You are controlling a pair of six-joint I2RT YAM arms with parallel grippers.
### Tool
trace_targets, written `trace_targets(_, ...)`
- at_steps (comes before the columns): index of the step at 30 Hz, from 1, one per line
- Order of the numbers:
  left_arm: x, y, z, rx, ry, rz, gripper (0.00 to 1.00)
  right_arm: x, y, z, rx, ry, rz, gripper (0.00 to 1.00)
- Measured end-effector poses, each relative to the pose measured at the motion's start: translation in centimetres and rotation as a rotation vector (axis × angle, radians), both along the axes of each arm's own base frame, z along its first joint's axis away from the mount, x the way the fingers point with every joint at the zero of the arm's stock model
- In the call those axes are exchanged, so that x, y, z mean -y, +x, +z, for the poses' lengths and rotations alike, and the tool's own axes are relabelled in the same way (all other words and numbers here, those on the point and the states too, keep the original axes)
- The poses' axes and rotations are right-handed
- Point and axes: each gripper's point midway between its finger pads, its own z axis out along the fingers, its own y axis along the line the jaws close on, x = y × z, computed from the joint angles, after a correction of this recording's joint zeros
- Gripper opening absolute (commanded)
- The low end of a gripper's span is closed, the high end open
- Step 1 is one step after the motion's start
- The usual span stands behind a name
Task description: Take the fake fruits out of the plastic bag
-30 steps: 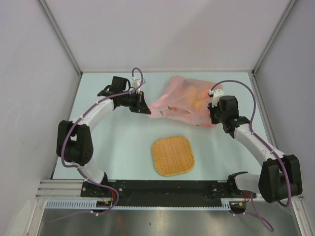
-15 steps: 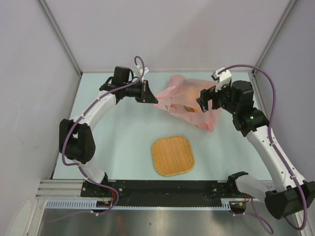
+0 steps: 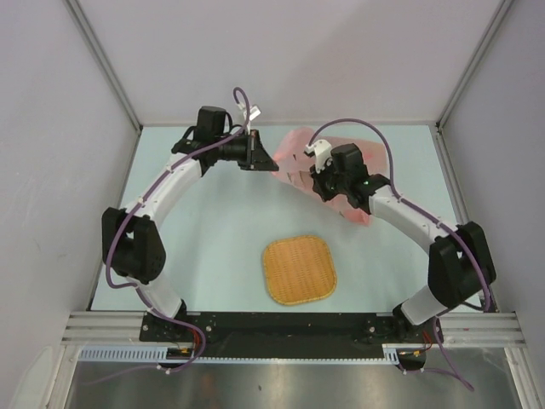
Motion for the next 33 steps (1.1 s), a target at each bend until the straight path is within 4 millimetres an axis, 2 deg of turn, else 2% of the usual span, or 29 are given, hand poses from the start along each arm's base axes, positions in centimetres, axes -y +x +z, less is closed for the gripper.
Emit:
trace_targets(4,0.3,-0.2,0.0,0.000,-0.002,-0.009,0.00,-0.1,0.8,-2.0,-0.004,-0.051,-0.010,0.00)
trace_targets(8,0.5,-0.6,0.4,0.005,-0.008,-0.020,0.00,1.8,3.8,-3.2,0.042,-0.095,-0.120,0.00)
trace_targets(10,0.5,-0.9,0.8,0.014,-0.013,-0.025,0.00,4.1,6.1,-3.8,0.067,-0.119,-0.204,0.00)
trace_targets(14,0.6,-1.3,1.3,0.033,-0.021,-0.042,0.01,11.6,11.1,-4.7,0.121,-0.193,-0.394,0.00)
trace_targets(17,1.3,-1.6,0.9,0.038,-0.014,-0.069,0.00,16.4,13.1,-4.0,0.166,-0.232,-0.511,0.00)
trace_targets(18,1.5,-1.7,0.7,0.035,-0.013,-0.074,0.00,17.0,13.3,-3.6,0.176,-0.232,-0.529,0.02)
trace_targets(19,1.7,-1.9,0.6,0.030,-0.015,-0.083,0.00,17.2,13.4,-3.2,0.182,-0.227,-0.537,0.06)
trace_targets(20,1.9,-2.1,0.4,0.026,-0.016,-0.093,0.00,17.0,13.4,-2.8,0.189,-0.219,-0.536,0.18)
trace_targets(23,2.2,-2.4,0.3,0.020,-0.018,-0.106,0.00,14.9,12.6,-1.5,0.192,-0.175,-0.501,0.37)
trace_targets(28,2.5,-2.4,0.0,0.020,-0.014,-0.116,0.04,10.9,11.4,0.7,0.213,-0.079,-0.448,0.42)
trace_targets(29,2.7,-2.3,0.0,0.021,-0.014,-0.119,0.04,10.5,11.3,0.7,0.209,-0.068,-0.444,0.46)
trace_targets(33,3.3,-2.3,0.0,0.034,-0.012,-0.135,0.02,10.1,10.8,0.0,0.172,-0.045,-0.447,0.49)
